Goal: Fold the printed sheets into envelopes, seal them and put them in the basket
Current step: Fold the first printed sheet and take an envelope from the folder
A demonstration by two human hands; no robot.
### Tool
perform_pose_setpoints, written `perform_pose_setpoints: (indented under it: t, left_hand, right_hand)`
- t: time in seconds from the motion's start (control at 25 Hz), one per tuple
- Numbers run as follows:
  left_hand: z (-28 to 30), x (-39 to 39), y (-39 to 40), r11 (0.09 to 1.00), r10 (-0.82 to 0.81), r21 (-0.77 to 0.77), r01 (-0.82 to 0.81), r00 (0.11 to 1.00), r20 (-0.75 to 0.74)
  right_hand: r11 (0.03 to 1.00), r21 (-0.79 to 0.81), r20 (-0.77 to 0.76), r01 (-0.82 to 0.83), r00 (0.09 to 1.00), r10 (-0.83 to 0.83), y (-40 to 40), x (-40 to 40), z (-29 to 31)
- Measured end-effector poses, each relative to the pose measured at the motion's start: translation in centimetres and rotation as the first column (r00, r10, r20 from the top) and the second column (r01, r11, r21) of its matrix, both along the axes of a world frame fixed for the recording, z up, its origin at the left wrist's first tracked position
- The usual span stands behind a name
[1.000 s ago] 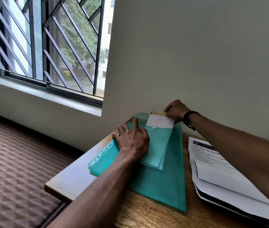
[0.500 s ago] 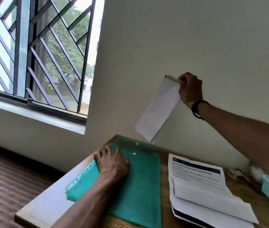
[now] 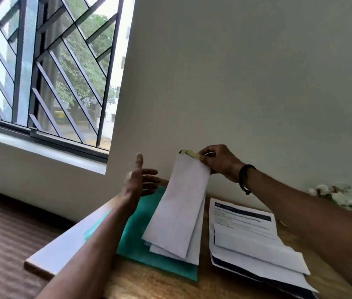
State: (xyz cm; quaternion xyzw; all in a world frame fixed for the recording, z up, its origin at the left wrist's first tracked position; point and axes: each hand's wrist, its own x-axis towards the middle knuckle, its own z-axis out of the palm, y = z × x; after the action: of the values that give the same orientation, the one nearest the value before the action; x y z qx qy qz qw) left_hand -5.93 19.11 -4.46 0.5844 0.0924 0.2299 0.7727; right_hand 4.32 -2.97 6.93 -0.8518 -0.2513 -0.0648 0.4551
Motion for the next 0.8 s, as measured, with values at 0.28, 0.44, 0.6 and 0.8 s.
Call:
perform_pose_setpoints:
  t: [0.28,0.44,0.6,0.8]
  left_hand:
    - [-2.5,2.1,0.7,0.861,-0.009,0.502,0.084,0.989,-0.15]
    - [-2.4,1.6,0.0,0.762,0.132,0.644,-0.071,0.99,-0.047]
    - [-1.5,1.0,-1.2,0.534,0.146,0.815,-0.225,0.974,0.172]
    - [0.6,-1.3,-3.1,0.015,0.103,0.961,-0.275,0.957,0.272]
  right_hand:
    - [0.995,-0.104,-0.004,-0.001,1.0,0.001,1.8,-1.5,-8.0]
    - [0.985,-0.151,0.186,0.086,0.981,-0.057,1.4,-1.6,-8.6]
    - [0.995,0.054,0.04,0.089,0.995,-0.091,0.5,-2.1,-7.5]
    - [0.876,0.447,-0.341,0.18,0.94,-0.019,-2.1,-4.8,-5.8]
